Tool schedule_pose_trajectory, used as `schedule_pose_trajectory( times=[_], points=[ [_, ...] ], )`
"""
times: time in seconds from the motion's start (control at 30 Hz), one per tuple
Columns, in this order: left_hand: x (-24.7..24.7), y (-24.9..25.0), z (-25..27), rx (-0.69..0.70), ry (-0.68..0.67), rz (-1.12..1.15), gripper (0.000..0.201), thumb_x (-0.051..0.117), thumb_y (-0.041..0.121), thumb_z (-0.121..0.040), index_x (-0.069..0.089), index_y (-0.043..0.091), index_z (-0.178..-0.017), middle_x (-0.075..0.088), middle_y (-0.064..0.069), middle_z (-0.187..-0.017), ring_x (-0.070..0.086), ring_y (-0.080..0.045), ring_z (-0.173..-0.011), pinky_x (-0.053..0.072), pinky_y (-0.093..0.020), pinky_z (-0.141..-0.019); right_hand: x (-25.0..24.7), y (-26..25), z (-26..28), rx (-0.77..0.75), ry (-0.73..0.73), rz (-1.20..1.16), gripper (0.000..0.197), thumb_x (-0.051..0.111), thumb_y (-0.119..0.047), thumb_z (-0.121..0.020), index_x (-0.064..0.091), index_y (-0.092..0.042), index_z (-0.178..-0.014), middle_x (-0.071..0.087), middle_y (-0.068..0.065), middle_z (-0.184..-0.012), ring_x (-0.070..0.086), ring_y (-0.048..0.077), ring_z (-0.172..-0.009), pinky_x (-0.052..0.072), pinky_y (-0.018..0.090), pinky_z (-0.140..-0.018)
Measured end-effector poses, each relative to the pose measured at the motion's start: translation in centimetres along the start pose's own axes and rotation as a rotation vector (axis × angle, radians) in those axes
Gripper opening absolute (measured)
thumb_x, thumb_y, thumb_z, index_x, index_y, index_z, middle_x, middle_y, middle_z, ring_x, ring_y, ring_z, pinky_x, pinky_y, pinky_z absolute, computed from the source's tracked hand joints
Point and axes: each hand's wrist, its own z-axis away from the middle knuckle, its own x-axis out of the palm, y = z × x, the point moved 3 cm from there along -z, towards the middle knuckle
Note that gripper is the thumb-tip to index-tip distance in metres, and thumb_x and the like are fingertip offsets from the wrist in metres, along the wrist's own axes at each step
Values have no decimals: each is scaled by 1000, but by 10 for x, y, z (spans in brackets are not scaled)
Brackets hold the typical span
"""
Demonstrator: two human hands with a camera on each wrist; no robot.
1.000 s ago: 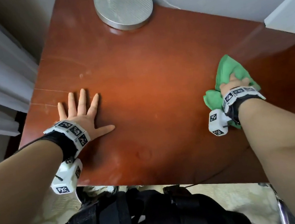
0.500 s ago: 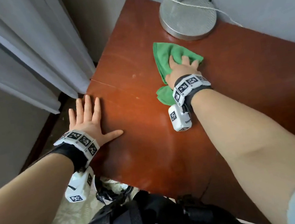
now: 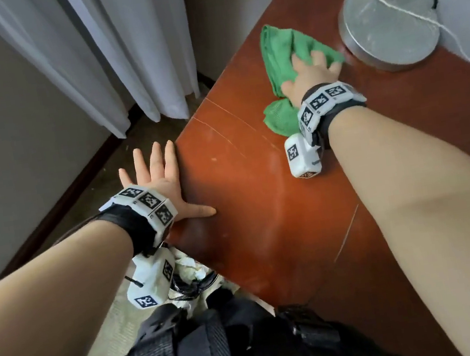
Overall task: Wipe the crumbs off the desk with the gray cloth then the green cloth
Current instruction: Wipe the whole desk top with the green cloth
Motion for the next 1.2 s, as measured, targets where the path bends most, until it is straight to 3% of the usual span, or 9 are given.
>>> schedule_pose_trajectory(
  times=[0.07, 0.33, 0.43, 0.57, 0.63, 0.77, 0.93, 1.1, 1.2],
  points=[
    [-1, 0, -2, 3, -19, 6, 145, 66, 79, -49, -35, 26, -138, -30, 3, -152, -27, -29, -139, -9, -56, -112, 1, -14, -3, -12, -25, 76, 60, 45, -34, -89, 22, -39, -144, 14, 3, -153, 19, 37, -133, 28, 48, -106],
    [1, -3, -3, 43, 2, 20, 144, 67, 78, -49, -30, 25, -142, -27, 1, -153, -26, -31, -140, -8, -58, -111, 41, -59, 77, -817, -271, 158, 57, 51, -23, -87, 36, -45, -138, 18, -12, -153, 21, 25, -128, 28, 36, -109],
    [-1, -4, -3, 37, 18, 28, 145, 67, 79, -49, -32, 25, -140, -25, 2, -154, -24, -30, -141, -7, -58, -113, 35, -26, 70, -677, -208, 176, 59, 49, -24, -87, 32, -46, -139, 17, -11, -153, 22, 26, -128, 31, 37, -107],
    [-2, -3, -2, 33, 6, 51, 146, 68, 77, -49, -34, 25, -139, -25, 1, -154, -24, -30, -140, -7, -57, -112, 18, 14, 48, -96, -50, 92, 59, 45, -31, -89, 23, -46, -142, 13, -4, -154, 23, 32, -129, 35, 42, -101],
    [-3, -2, 0, 39, 11, 60, 145, 70, 74, -51, -33, 25, -140, -23, 1, -154, -24, -29, -141, -8, -56, -112, 22, 4, 58, -102, -75, 136, 59, 45, -33, -90, 22, -46, -142, 12, -2, -154, 22, 32, -130, 35, 43, -100],
    [-9, -8, 1, 81, 7, 146, 127, 77, 42, -69, -21, 21, -146, -12, 0, -157, -16, -28, -143, -3, -51, -114, 52, -31, 117, -523, -146, 191, 62, 48, -29, -87, 24, -49, -140, 11, -5, -154, 19, 32, -132, 29, 45, -105],
    [-12, -40, 6, 22, -101, 199, 96, 57, -10, -80, -1, 21, -150, -11, -1, -157, -12, -26, -144, 13, -47, -116, 59, -26, 180, -926, -436, 344, 57, 47, -21, -89, 33, -47, -139, 17, -11, -152, 21, 25, -129, 31, 38, -102],
    [-1, -48, 16, -8, -118, 151, 89, 44, -11, -84, -8, 21, -149, -15, 4, -156, -15, -24, -144, 0, -45, -118, 18, 3, 118, -285, -96, 102, 56, 45, -27, -90, 30, -45, -140, 16, -4, -153, 18, 31, -133, 30, 42, -107],
    [4, -45, 26, 63, -72, 79, 87, 43, -8, -86, -12, 17, -148, -15, 4, -156, -16, -21, -144, -2, -43, -117, 32, -16, 119, -122, -161, 139, 58, 45, -28, -90, 24, -46, -141, 13, 1, -152, 16, 34, -134, 31, 48, -105]
  ],
)
